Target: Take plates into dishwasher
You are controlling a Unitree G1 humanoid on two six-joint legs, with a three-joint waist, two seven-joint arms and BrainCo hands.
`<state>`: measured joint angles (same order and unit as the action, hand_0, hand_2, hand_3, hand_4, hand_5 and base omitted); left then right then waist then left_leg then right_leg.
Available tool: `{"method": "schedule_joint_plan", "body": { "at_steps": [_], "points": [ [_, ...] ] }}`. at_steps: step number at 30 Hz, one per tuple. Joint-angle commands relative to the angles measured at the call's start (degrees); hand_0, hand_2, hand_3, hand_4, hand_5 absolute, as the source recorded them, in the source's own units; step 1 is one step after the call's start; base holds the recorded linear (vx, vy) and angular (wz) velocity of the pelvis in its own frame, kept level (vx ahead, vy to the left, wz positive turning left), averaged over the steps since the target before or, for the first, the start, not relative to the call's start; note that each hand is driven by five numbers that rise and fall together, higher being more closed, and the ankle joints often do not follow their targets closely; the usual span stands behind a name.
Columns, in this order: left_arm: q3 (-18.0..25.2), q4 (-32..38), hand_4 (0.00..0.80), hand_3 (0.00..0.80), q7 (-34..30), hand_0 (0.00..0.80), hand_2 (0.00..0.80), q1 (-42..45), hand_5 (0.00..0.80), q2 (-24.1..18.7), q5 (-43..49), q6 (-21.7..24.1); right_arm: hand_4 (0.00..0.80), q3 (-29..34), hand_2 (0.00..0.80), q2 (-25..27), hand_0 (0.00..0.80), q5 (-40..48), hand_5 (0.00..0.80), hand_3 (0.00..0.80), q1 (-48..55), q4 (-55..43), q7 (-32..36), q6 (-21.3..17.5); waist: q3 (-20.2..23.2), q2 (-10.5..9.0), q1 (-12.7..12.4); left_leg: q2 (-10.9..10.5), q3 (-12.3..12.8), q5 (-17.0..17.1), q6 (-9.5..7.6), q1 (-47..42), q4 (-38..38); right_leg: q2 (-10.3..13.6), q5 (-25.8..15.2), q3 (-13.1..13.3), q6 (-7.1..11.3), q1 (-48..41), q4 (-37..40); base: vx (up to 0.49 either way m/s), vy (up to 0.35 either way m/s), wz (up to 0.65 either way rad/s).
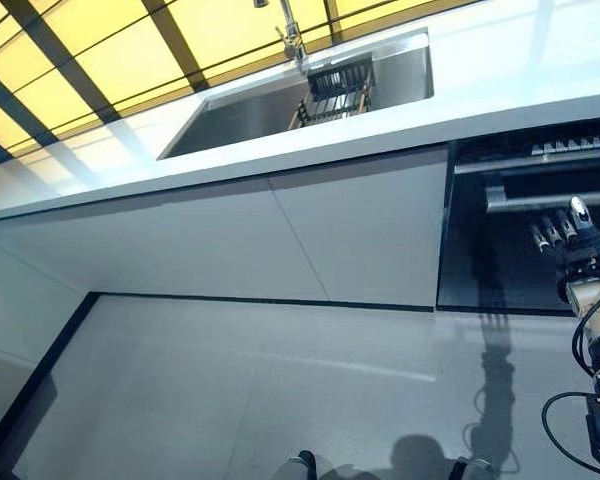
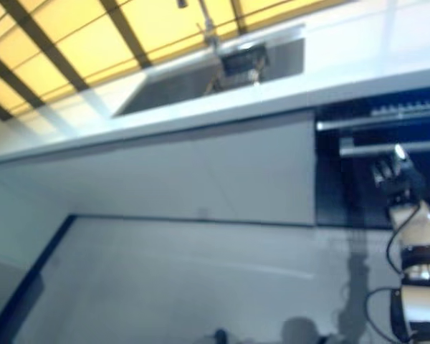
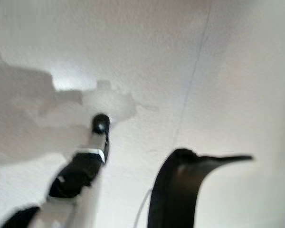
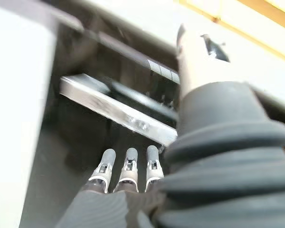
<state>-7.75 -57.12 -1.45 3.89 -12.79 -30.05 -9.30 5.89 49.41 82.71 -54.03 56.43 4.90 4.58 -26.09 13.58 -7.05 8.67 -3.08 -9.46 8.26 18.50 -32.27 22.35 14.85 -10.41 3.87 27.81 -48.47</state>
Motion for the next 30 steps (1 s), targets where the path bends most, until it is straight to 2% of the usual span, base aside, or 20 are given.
{"method": "schedule_joint_plan", "body": {
  "at_steps": [1, 4, 5, 6, 8, 10, 12, 15, 22, 30],
  "points": [
    [-0.37, -1.88, 0.0, 0.0, -0.3, 0.0, 0.0, 0.93, 0.0, -6.39, 1.28, 1.46, 0.0, -0.04, 0.0, -1.2, 0.0, -4.05, 0.0, 0.0, -2.69, -1.82, -0.23, 0.37, 3.47, -4.91, -0.37, -1.1, 5.04, 2.61, -3.64, -0.93, 0.22, -1.88, -0.45, 0.02, -1.13, -9.28, 7.07, 0.09, 0.022, 0.06],
    [0.19, -3.33, 0.0, 0.0, -0.51, 0.0, 0.0, 0.36, 0.0, -6.65, 1.31, 2.58, 0.0, 0.23, 0.0, -2.63, 0.0, -6.51, 0.0, 0.0, 1.26, -0.28, -0.39, 1.49, 4.62, -6.3, -0.1, 0.08, 5.97, 3.64, -3.09, -4.08, 5.5, -2.68, -2.63, -0.79, -0.15, -12.82, 13.25, 0.032, 0.007, -0.03],
    [0.36, -3.55, 0.0, 0.0, -0.54, 0.0, 0.0, 0.22, 0.0, -6.72, 1.42, 2.92, 0.0, 0.32, 0.0, -3.01, 0.0, -6.51, 0.0, 0.0, 2.16, -0.15, -0.41, 1.63, 4.73, -6.56, -0.05, 0.35, 6.56, 5.26, -3.39, -4.14, 6.89, -2.71, -4.43, -1.54, -0.44, -13.12, 15.08, 0.028, -0.012, -0.14],
    [0.38, -3.69, 0.0, 0.0, -0.54, 0.0, 0.0, 0.2, 0.0, -6.77, 1.42, 3.06, 0.0, 0.36, 0.0, -3.19, 0.0, -6.58, 0.0, 0.0, 2.61, -0.05, -0.43, 1.72, 5.08, -6.79, -0.03, 0.41, 6.18, 4.31, -2.91, -4.93, 7.34, -2.95, -3.55, -1.15, 0.15, -13.97, 15.64, -0.061, 0.002, -0.1],
    [0.46, -3.95, 0.0, 0.0, -0.57, 0.0, 0.0, 0.06, 0.0, -6.89, 1.23, 3.54, 0.0, 0.62, 0.0, -3.66, 0.0, -6.95, 0.0, 0.0, 3.7, 0.15, -0.64, 1.9, 5.27, -7.11, 0.03, 0.74, 6.81, 5.96, -3.15, -5.19, 8.97, -3.01, -5.48, -2.07, -0.06, -14.57, 17.93, 0.006, -0.004, -0.05],
    [1.87, -6.36, 0.0, 0.0, -0.34, 0.0, 0.0, -0.72, 0.0, -6.77, 1.79, 4.65, 0.0, 2.26, 0.0, -7.65, 0.0, -9.23, 0.0, 0.0, 11.65, 0.67, 1.06, 2.86, 8.7, -9.57, 0.76, 1.08, 7.58, 8.45, -2.6, -9.86, 17.96, -4.7, -9.43, -3.08, 1.79, -20.37, 29.52, 0.176, -0.033, 0.02],
    [2.85, -7.36, 0.0, 0.0, -0.47, 0.0, 0.0, -0.92, 0.0, -6.6, 2.82, 4.67, 0.0, 2.73, 0.0, -10.2, 0.0, -11.11, 0.0, 0.0, 16.96, 0.18, 2.22, 4.05, 10.99, -10.71, 1.3, 0.8, 8.03, 9.66, -2.6, -12.95, 22.8, -5.93, -11.47, -3.18, 2.73, -23.95, 35.65, 0.154, -0.001, -0.04],
    [3.87, -9.26, 0.0, 0.0, -1.3, 0.0, 0.0, -1.39, 0.0, -6.35, 3.76, 5.11, 0.0, 2.86, 0.0, -13.62, 0.0, -16.12, 0.0, 0.0, 23.51, 0.69, 3.98, 4.72, 14.01, -11.73, 2.07, 0.62, 8.55, 10.85, -2.77, -15.4, 27.06, -7.14, -13.63, -2.98, 3.56, -26.47, 40.73, 0.11, 0.02, -0.09],
    [5.1, -12.3, 0.0, 0.0, -2.4, 0.0, 0.0, -2.86, 0.0, -5.6, 5.14, 5.31, 0.0, 1.09, 0.0, -21.44, 0.0, -24.68, 0.0, 0.0, 36.22, 3.13, 7.95, 4.75, 18.26, -13.25, 3.72, 1.02, 9.84, 11.6, -3.08, -20.2, 33.35, -8.46, -16.92, -2.27, 4.74, -30.45, 48.19, 0.054, 0.015, -0.02],
    [5.46, -14.57, 0.0, 0.0, -3.36, 0.0, 0.0, -5.13, 0.0, -4.31, 7.18, 3.11, 0.0, -2.85, 0.0, -30.01, 0.0, -34.19, 0.0, 0.0, 44.69, 9.29, 11.92, 5.52, 20.75, -14.08, 5.26, 1.01, 11.39, 11.98, -2.95, -23.57, 37.07, -9.02, -19.32, -3.18, 5.61, -32.84, 52.61, -0.001, 0.006, -0.05]
  ]
}}
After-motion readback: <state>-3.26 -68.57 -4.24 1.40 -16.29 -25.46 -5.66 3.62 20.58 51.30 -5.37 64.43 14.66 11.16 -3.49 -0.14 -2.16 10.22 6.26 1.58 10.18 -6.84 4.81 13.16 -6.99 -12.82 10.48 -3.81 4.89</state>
